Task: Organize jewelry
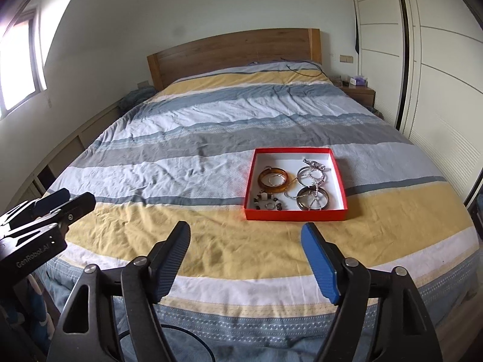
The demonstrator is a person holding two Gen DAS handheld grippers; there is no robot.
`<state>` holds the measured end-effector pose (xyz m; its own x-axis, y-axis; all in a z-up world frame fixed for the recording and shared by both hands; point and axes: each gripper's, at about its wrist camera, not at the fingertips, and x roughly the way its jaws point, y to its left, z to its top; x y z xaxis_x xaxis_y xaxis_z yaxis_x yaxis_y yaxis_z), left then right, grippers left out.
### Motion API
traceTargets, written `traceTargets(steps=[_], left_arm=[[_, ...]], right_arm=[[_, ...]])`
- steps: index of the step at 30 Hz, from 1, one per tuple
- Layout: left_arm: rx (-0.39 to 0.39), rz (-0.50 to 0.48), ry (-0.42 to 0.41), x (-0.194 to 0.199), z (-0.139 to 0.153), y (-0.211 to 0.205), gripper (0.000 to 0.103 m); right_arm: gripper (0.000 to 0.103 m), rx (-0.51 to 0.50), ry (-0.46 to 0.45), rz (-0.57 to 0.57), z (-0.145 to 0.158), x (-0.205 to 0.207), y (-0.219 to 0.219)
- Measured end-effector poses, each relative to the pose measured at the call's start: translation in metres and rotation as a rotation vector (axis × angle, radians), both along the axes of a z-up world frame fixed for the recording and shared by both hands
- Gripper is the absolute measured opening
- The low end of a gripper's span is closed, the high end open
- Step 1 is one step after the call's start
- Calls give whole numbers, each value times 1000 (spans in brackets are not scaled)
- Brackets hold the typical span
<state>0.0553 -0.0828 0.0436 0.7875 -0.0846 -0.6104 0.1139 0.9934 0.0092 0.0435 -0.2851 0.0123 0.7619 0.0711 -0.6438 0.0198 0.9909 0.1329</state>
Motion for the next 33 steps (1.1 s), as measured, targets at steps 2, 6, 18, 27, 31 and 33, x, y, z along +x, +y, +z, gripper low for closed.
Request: traceTargets(steps=[2, 6, 18, 27, 31, 33], left_arm=[[-4, 18, -14, -10, 5, 10, 63], [-4, 47, -39, -28, 13, 25, 64], [-5, 110, -92, -62, 24, 47, 66], [9, 123, -110, -67, 24, 45, 66], [9, 121, -108, -65, 23, 44, 66], [11, 122, -104, -64, 22, 44, 66]], right_arm=[[79, -8, -14, 2, 4, -7, 5], [81, -15, -40, 5, 13, -22, 14], [87, -47, -72, 44, 23, -50, 33], [89, -46, -69, 37, 20, -53, 32], [89, -44, -63, 25, 16, -52, 30], [89, -43, -61, 16, 13, -51, 28]])
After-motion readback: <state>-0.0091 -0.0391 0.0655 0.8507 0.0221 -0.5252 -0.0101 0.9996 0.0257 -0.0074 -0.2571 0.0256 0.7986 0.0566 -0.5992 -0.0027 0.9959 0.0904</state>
